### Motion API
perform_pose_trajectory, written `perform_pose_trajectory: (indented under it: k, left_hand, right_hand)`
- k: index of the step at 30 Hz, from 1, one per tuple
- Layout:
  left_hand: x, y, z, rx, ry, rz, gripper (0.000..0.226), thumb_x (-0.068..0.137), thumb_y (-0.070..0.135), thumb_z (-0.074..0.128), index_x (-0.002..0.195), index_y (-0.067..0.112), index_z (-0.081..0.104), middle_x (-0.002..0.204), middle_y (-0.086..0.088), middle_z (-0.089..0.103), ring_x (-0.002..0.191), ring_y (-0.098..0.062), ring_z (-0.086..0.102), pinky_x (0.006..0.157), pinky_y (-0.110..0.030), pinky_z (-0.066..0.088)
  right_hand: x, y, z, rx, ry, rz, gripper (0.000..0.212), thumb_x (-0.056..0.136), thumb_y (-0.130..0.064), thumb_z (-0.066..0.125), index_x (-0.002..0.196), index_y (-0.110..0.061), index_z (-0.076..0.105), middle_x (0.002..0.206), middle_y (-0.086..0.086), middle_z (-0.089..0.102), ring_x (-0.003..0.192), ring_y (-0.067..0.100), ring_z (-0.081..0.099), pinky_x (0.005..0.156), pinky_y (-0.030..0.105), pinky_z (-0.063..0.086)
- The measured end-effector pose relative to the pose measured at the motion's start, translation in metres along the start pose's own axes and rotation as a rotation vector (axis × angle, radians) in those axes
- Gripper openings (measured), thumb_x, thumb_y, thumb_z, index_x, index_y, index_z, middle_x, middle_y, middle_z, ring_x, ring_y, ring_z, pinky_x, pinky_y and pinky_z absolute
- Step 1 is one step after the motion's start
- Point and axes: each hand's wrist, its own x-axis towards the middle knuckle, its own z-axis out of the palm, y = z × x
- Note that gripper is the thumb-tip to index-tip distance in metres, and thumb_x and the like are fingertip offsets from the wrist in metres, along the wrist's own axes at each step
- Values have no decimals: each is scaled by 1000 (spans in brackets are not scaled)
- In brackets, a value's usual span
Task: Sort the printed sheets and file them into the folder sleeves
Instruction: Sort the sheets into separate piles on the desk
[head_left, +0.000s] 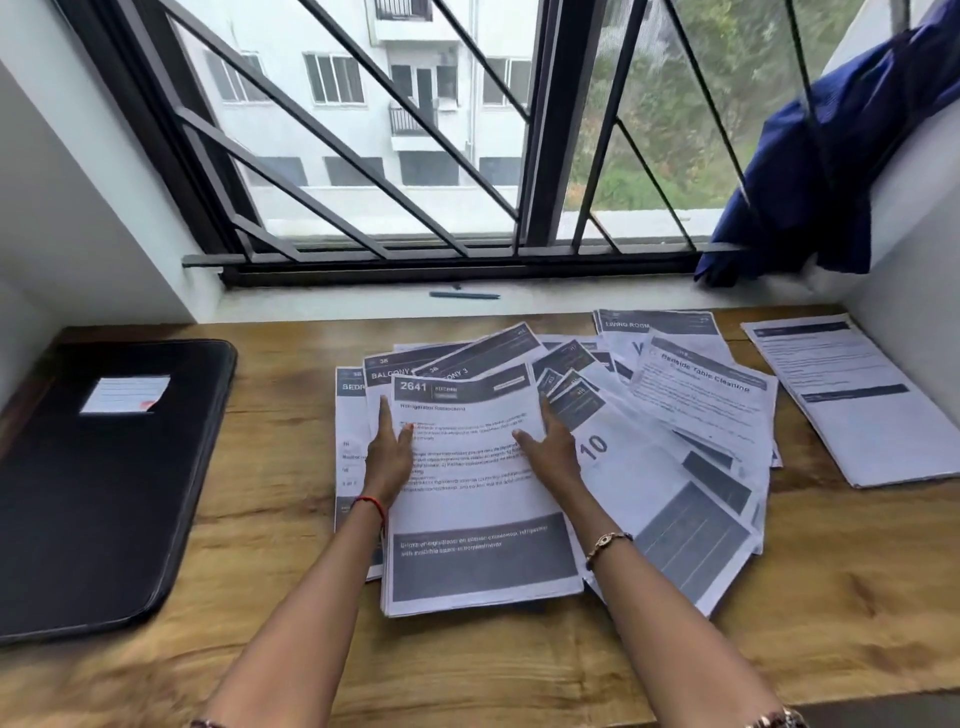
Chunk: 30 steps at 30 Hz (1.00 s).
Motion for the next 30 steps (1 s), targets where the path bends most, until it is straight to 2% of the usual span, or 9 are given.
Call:
perform_pose_trajectory:
  k: [2,5,8,11,15,18,23,27,30]
  left_hand:
    - [2,-2,-1,-10,-6,-1,56,101,18,37,151,19,10,148,-13,35,133,-30,37,106,-34,31]
    - [4,-5,-3,-4,-22,0,55,101,21,38,150,19,13,151,-10,32,137,-28,33,110,-34,27]
    - [4,-4,-2,29,-32,-15,59,101,25,37,151,23,6,149,-12,34,134,-32,36,107,-36,30]
    - [6,-6,-1,71,-17,-32,57,101,26,35,151,24,6,146,-16,39,130,-35,40,104,-37,33]
    - [6,-7,0,119,-17,-33,58,101,26,35,151,23,5,145,-17,40,129,-37,41,103,-38,34]
    - [4,-8,2,152,14,-35,61,101,27,36,151,23,1,145,-18,39,127,-40,42,102,-41,34]
    - [4,-9,4,152,42,-28,55,101,25,36,150,23,11,142,-16,44,125,-39,45,100,-41,35]
    - [2,-10,7,108,108,-23,58,101,23,37,150,24,6,141,-19,44,120,-41,48,96,-42,38]
    - [1,-13,9,115,142,-22,53,101,22,35,149,26,14,139,-19,47,119,-39,49,96,-41,37]
  right_hand:
    - [3,0,1,-55,-28,6,66,90,-16,60,148,-15,27,146,8,41,131,25,42,104,26,33]
    - [5,-2,2,-67,-45,10,63,92,-18,58,147,-13,28,145,9,42,131,26,42,104,27,33]
    - [5,-1,5,-95,-36,59,63,96,-25,50,150,-14,19,147,11,39,132,30,39,105,33,32]
    - [6,2,11,-140,-35,56,58,97,-26,45,149,-18,21,144,12,44,127,33,44,103,37,36]
    - [9,4,13,-181,-24,51,51,98,-24,41,147,-18,25,138,14,49,120,36,49,97,38,38]
    - [9,8,15,-197,-11,71,52,99,-26,39,148,-20,22,140,15,46,122,36,47,98,39,37]
    - [8,9,15,-227,-3,54,53,100,-26,37,149,-22,18,141,15,45,123,36,46,97,38,37]
    - [7,10,15,-241,-3,77,55,101,-29,35,151,-23,11,144,16,41,125,37,43,98,38,35]
    - [5,10,14,-254,2,55,53,101,-27,35,150,-22,15,142,16,44,124,37,44,96,37,36]
